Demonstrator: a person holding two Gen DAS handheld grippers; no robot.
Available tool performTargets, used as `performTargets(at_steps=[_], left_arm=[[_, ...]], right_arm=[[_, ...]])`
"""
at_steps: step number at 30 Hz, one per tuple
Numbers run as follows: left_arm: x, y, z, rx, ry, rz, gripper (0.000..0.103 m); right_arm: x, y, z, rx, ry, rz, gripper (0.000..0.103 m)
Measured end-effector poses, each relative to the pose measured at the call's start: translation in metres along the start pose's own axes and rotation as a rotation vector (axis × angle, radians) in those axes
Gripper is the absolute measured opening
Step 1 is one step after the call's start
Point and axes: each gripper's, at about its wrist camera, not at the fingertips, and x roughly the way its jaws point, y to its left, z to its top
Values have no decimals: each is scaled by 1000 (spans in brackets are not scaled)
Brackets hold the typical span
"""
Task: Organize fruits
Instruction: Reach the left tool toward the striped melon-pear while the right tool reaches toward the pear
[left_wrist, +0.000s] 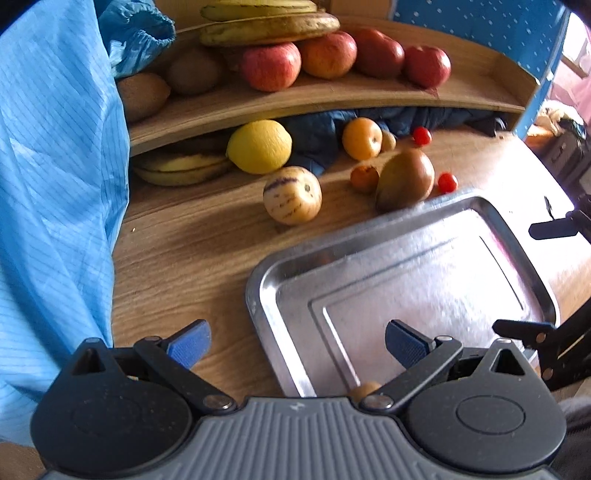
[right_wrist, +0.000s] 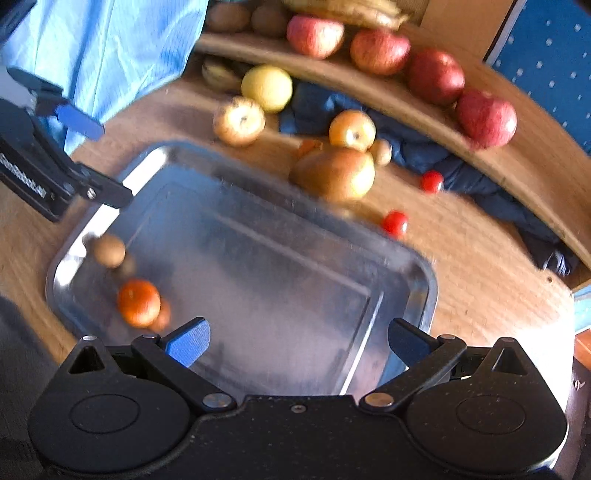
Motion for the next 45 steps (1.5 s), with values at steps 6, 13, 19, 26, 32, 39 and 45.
performTargets(at_steps=[6, 13, 19, 26, 32, 39, 45], left_arm=[[13, 1, 12, -38, -23, -12, 102], [24, -2, 27, -61, -54, -23, 102], [35, 3, 44, -153, -75, -30, 102], [52, 12, 61, -204, -60, -8, 102], [65, 21, 71, -232, -46, -7, 102], [78, 21, 78, -252, -31, -22, 102], [85, 18, 81, -241, -23, -25, 102]], right_arm=[[3, 1, 15, 30, -68, 14, 102], [14, -1, 31, 25, -98, -2, 102], [28, -11, 44, 22, -108, -33, 102], [46, -22, 67, 64, -122, -44, 102], [57, -26, 76, 74, -119, -35, 102], [67, -26, 83, 68, -110, -35, 102], [73, -22, 85, 50, -103, -26, 102]])
